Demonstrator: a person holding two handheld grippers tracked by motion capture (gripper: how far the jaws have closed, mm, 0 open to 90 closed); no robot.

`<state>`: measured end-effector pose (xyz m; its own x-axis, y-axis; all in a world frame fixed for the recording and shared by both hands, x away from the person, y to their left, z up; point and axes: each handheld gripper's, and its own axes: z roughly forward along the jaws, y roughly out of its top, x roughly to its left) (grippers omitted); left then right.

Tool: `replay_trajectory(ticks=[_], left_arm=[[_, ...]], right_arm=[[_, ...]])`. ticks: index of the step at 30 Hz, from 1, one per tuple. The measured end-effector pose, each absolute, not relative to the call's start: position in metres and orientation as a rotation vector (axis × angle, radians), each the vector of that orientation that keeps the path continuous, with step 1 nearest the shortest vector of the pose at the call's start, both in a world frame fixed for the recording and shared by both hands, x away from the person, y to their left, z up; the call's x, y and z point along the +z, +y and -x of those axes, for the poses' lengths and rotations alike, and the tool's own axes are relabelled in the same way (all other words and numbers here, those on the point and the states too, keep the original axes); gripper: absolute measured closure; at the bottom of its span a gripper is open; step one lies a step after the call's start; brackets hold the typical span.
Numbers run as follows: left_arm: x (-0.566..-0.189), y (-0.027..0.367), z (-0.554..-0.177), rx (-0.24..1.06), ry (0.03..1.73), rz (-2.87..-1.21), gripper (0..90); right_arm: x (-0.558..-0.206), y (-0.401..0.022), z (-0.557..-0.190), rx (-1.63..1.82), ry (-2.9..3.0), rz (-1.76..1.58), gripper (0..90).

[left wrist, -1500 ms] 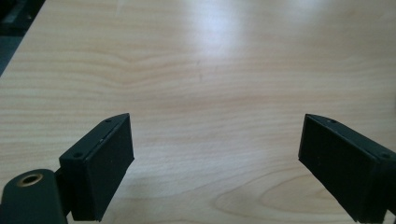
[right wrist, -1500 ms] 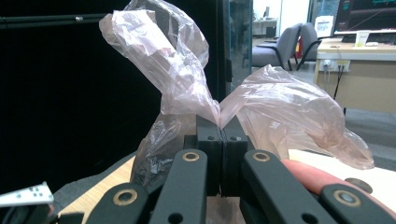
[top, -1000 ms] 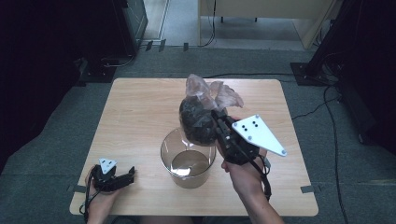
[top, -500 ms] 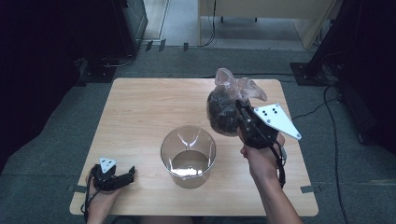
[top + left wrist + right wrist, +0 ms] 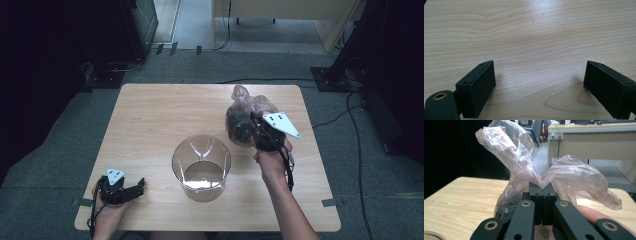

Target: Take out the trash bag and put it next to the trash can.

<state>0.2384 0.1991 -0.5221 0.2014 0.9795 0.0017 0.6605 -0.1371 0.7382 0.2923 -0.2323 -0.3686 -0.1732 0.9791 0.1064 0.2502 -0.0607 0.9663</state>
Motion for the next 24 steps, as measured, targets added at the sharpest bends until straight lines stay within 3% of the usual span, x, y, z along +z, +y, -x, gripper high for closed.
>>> replay_trajectory(ticks=[7,15,24], left_arm=[[-0.522,0.199,-0.238,0.674,1.525,-1.872,9.9],[-0.522,0.199,-0.239,0.674,1.522,-1.876,9.9],[-0.522,0.199,-0.239,0.673,1.523,-1.875,10.0]], right_arm=[[-0.391,-0.223,-0.304,1.306,1.535,-1.389,90.0],[-0.395,-0.201,-0.308,1.437,1.647,-1.264,90.0],[-0.421,-0.204,-0.315,1.459,1.833,-1.235,87.9]])
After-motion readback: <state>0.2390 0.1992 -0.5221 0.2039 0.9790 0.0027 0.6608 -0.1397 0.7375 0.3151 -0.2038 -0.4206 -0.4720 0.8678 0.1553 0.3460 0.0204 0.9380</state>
